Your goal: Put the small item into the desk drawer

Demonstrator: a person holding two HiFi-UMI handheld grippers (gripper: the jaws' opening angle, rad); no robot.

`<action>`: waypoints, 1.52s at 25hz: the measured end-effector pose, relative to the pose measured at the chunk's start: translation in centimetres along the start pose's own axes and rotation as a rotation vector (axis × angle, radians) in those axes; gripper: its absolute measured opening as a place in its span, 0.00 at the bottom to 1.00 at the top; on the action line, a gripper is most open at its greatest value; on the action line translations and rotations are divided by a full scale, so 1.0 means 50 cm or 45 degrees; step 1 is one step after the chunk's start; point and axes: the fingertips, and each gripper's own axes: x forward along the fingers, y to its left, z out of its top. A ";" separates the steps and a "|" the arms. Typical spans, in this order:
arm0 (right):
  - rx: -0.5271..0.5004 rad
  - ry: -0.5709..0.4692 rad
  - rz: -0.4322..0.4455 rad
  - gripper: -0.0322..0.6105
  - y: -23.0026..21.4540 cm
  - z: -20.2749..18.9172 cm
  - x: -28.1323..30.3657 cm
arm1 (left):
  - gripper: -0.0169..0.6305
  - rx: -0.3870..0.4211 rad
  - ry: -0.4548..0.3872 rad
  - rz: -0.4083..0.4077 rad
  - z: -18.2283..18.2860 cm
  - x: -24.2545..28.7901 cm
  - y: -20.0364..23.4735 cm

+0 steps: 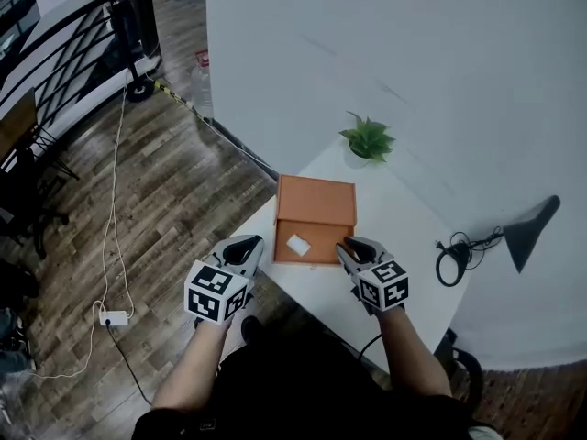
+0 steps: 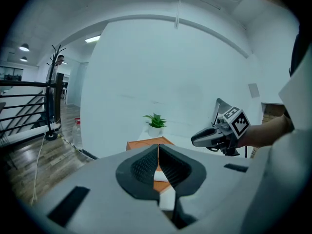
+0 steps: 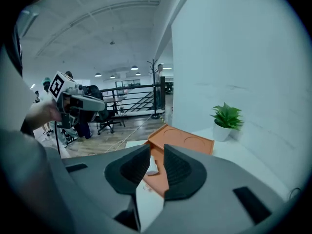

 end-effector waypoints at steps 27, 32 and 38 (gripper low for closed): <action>0.158 -0.533 -0.013 0.06 -0.227 0.092 -0.399 | 0.05 0.223 -0.097 0.054 0.185 0.086 -0.243; 0.142 -0.671 0.042 0.06 -0.210 0.140 -0.450 | 0.05 0.234 -0.138 0.031 0.223 0.074 -0.250; 0.114 -0.803 0.003 0.05 -0.208 0.182 -0.487 | 0.05 0.262 -0.166 0.022 0.254 0.067 -0.249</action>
